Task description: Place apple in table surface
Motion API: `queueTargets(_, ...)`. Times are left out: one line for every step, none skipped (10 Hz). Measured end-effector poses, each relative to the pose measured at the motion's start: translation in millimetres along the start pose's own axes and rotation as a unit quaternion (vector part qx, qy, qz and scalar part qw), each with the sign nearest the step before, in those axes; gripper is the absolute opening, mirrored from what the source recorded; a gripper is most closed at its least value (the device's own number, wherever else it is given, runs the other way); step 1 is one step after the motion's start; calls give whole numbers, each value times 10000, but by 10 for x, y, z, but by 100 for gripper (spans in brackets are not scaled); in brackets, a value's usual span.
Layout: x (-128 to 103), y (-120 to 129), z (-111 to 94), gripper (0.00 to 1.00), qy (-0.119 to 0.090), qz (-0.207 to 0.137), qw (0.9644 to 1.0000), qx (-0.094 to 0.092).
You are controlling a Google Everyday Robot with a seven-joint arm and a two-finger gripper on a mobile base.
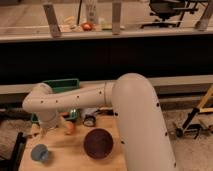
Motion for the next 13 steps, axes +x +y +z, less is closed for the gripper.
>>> queueTargets(12,-6,-29,80,0,29,10000,-30)
queueTargets(14,-10,-30,80,-2,31,10000,-42)
queueTargets(13,-14,-30,80,-2,29,10000,-40)
queueTargets(14,-12,-31,80,-1,30,10000,-40)
queueTargets(14,-7,-30,80,-2,35,10000,-40)
queueTargets(15,-3,-31,80,-1,39,10000,-40)
queueTargets(15,-4,-31,80,-1,38,10000,-40)
queueTargets(15,-5,-30,80,-2,37,10000,-40)
queueTargets(14,-6,-30,80,-2,36,10000,-40)
queueTargets(14,-7,-30,80,-2,35,10000,-40)
queueTargets(14,-8,-30,80,-2,35,10000,-40)
queueTargets(14,-10,-30,80,-1,32,10000,-40)
queueTargets(13,-11,-30,80,-2,31,10000,-40)
